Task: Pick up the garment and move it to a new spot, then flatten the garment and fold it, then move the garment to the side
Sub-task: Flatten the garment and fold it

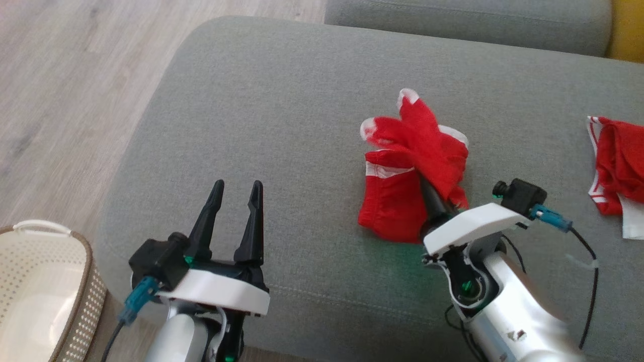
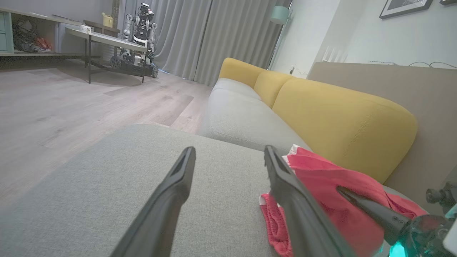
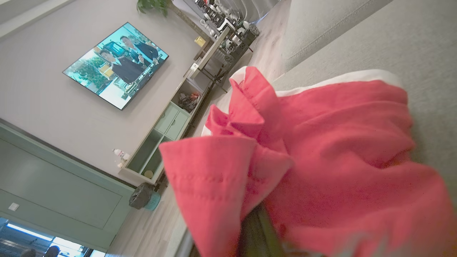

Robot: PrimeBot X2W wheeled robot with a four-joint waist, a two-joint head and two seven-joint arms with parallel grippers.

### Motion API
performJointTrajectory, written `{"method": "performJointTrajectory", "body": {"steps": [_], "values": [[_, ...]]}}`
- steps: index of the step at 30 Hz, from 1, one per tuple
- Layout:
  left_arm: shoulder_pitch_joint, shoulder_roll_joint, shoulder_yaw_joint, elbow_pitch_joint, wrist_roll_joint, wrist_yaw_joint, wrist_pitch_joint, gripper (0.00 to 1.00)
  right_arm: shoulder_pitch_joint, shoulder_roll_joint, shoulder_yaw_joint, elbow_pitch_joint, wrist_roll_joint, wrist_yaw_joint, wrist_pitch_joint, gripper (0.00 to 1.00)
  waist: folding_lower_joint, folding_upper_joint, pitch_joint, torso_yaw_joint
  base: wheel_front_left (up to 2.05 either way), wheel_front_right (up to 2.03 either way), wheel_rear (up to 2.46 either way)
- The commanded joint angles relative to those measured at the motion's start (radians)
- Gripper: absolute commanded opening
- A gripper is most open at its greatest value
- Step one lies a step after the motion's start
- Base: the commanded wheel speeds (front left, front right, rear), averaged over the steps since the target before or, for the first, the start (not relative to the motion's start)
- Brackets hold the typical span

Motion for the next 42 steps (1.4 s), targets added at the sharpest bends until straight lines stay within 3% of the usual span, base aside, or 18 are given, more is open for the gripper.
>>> {"method": "performJointTrajectory", "body": {"steps": [1,12,13,14,15,27,38,42], "values": [[-0.022,0.008,0.033,-0.033,-0.002,-0.002,-0.012,1.00,-0.023,0.012,0.028,-0.028,-0.004,0.000,-0.003,0.00,0.0000,0.0000,0.003,0.007,0.00,0.00,0.00],[-0.019,0.008,0.025,-0.028,-0.011,0.002,-0.012,1.00,-0.043,0.012,0.102,0.130,-0.126,0.000,-0.014,0.00,0.0000,0.0000,0.002,0.032,0.00,0.00,0.00],[-0.018,0.008,0.025,-0.027,-0.012,0.002,-0.012,1.00,-0.047,0.012,0.107,0.144,-0.139,0.000,-0.017,0.21,0.0000,0.0000,0.002,0.034,0.00,0.00,0.00],[-0.017,0.008,0.025,-0.027,-0.013,0.002,-0.012,1.00,-0.050,0.012,0.112,0.152,-0.153,0.000,-0.020,0.87,0.0000,0.0000,0.001,0.035,0.00,0.00,0.00],[-0.017,0.008,0.025,-0.026,-0.013,0.002,-0.012,1.00,-0.051,0.012,0.121,0.151,-0.157,0.000,-0.021,1.00,0.0000,0.0000,0.000,0.036,0.00,0.00,0.00],[-0.021,0.008,0.016,-0.030,-0.026,0.005,-0.012,1.00,-0.051,0.012,0.215,0.116,-0.222,0.000,-0.028,1.00,0.0000,0.0000,0.020,0.052,0.00,0.00,0.00],[-0.031,0.008,0.011,-0.027,-0.031,0.006,-0.012,1.00,-0.063,0.012,0.264,0.191,-0.115,0.000,0.069,1.00,0.0000,0.0000,0.037,0.069,0.00,0.00,0.00],[-0.036,0.008,0.016,-0.026,-0.025,0.007,-0.012,1.00,-0.091,0.012,0.290,0.192,-0.125,0.000,0.055,1.00,0.0000,0.0000,0.036,0.058,0.00,0.00,0.00]]}}
